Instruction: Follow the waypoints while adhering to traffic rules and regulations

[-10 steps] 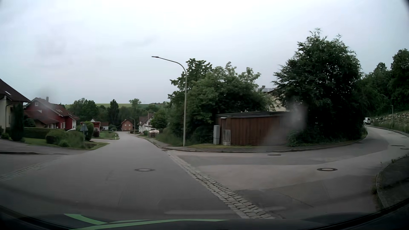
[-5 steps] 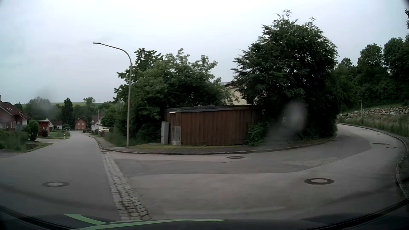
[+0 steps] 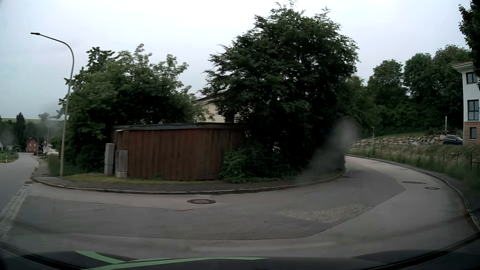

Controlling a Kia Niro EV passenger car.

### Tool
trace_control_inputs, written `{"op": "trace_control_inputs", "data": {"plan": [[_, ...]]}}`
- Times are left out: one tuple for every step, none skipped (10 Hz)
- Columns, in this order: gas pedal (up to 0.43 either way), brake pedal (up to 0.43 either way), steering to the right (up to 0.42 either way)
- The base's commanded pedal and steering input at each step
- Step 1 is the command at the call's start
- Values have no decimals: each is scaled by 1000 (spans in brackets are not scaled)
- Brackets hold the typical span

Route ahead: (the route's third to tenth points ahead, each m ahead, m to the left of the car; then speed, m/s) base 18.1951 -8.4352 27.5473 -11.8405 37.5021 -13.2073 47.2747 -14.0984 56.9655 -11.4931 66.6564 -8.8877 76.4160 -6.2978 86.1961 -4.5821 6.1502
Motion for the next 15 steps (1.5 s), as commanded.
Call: {"op": "trace_control_inputs", "data": {"plan": [[0,0,326],[8,0,324],[87,0,322],[87,0,321],[87,0,316],[87,0,308],[87,0,298],[110,0,289],[130,0,276],[169,0,261],[169,0,245],[169,0,217],[169,0,178],[169,0,137],[169,0,109]]}}
